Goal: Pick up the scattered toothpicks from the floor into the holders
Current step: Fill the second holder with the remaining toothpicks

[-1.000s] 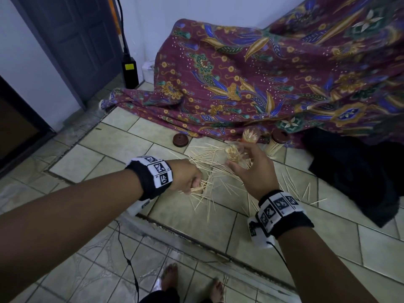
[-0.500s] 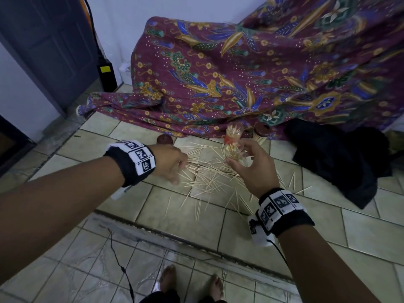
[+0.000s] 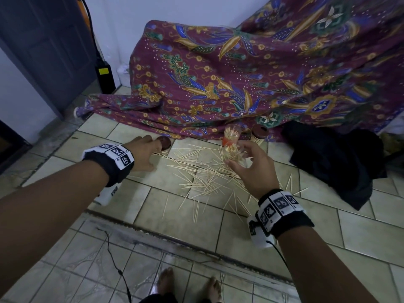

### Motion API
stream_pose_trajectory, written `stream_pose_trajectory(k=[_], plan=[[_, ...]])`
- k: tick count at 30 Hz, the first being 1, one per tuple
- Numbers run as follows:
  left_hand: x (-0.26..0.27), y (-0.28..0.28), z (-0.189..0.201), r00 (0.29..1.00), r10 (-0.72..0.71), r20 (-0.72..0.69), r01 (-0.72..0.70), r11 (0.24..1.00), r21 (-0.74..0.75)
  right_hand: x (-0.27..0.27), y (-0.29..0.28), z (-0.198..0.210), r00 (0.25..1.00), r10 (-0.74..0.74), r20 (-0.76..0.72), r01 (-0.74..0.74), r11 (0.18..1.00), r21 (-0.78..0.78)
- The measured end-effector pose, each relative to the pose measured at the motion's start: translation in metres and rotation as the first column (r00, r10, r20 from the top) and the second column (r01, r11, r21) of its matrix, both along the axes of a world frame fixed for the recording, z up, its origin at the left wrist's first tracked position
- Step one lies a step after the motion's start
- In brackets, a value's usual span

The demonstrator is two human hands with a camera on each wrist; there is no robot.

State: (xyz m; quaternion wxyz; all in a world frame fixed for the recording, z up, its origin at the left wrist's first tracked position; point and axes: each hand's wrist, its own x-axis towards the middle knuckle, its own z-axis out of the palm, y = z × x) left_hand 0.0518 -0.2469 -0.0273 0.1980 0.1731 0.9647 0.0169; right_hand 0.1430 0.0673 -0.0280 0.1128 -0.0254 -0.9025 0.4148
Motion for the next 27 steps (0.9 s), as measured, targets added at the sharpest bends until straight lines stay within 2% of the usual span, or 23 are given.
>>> stream_pose_trajectory(k=[8, 12, 16, 21, 27], plan=[[0.004, 0.024, 0.005, 0.998, 0.014, 0.056, -0.011, 0.998, -0.066, 0.001, -0.002, 0.000, 1.000, 0.005, -0.003, -0.005, 1.000, 0.005], [0.014, 0.047, 0.001, 0.993, -0.071, 0.092, 0.066, 0.997, 0.049, 0.001, -0.003, 0.000, 1.000, 0.005, -0.008, -0.005, 1.000, -0.004], [0.007, 0.049, 0.002, 0.996, -0.085, 0.018, 0.080, 0.983, 0.167, 0.001, -0.005, 0.000, 1.000, 0.011, -0.017, -0.012, 1.000, -0.006], [-0.012, 0.020, 0.010, 0.998, -0.018, -0.067, 0.019, 1.000, 0.019, 0.004, -0.008, 0.001, 0.999, 0.031, -0.031, -0.032, 0.999, -0.008], [-0.015, 0.010, -0.005, 0.995, -0.057, -0.081, 0.063, 0.996, 0.067, 0.000, -0.012, -0.001, 0.999, 0.041, -0.034, -0.041, 0.999, -0.008]])
